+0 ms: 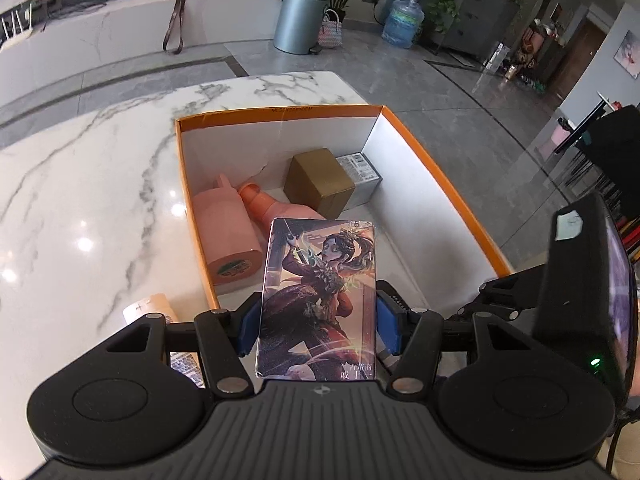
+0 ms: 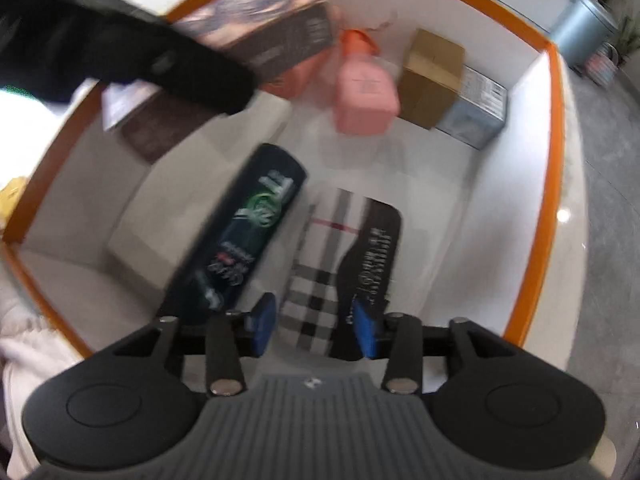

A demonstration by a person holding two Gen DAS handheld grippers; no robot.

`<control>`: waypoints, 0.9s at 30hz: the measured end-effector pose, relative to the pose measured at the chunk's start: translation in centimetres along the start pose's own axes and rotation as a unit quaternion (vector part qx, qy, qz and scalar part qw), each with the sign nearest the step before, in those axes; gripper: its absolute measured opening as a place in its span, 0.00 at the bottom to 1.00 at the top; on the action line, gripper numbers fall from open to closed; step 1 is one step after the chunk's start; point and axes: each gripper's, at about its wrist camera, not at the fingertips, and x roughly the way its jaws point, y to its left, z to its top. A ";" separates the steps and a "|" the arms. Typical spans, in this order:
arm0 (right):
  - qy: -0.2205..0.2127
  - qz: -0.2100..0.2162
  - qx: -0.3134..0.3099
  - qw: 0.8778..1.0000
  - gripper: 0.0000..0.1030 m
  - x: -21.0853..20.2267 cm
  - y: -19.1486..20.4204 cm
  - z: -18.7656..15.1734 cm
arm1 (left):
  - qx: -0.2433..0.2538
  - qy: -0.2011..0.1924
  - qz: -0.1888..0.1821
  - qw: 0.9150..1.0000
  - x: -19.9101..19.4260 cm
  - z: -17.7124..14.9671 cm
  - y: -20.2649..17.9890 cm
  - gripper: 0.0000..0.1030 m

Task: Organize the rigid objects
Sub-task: 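Lower the plaid case into the box and open the right tool while the left tool holds the picture box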

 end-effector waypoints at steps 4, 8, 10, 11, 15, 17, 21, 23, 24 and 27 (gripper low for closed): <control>0.009 -0.013 0.006 1.000 0.47 1.0 0.7 0.2 | -0.003 -0.002 0.000 1.000 0.0 -0.3 0.3 0.64; 0.001 -0.036 0.026 0.999 0.42 1.0 0.8 0.5 | -0.006 -0.007 0.006 1.000 -0.1 -0.2 0.6 0.64; -0.002 -0.043 0.034 0.998 0.42 1.2 0.6 0.9 | -0.011 -0.009 0.004 1.000 -0.2 -0.1 0.9 0.64; -0.003 -0.044 0.042 0.998 0.41 1.2 0.4 1.2 | -0.013 -0.010 0.000 1.000 -0.1 0.0 1.1 0.64; -0.014 -0.054 0.067 0.996 0.36 1.4 -0.8 2.4 | -0.014 -0.015 -0.001 1.000 0.0 0.3 1.4 0.64; -0.023 -0.059 0.070 0.996 0.33 1.5 -1.1 3.0 | -0.015 -0.018 -0.002 1.000 0.0 0.5 1.5 0.64; -0.043 -0.058 0.078 0.994 0.17 1.6 -2.1 4.4 | -0.014 -0.020 -0.002 1.000 0.2 0.8 1.7 0.64; -0.049 -0.054 0.079 0.994 0.14 1.5 -2.8 5.1 | -0.014 -0.019 -0.002 1.000 0.3 0.9 1.7 0.64; -0.051 -0.053 0.073 0.995 0.11 1.5 -3.0 5.5 | -0.012 -0.017 -0.002 1.000 0.4 1.0 1.7 0.64; -0.056 -0.050 0.067 0.995 0.06 1.3 -3.2 5.7 | -0.010 -0.011 -0.005 1.000 0.6 1.1 1.6 0.64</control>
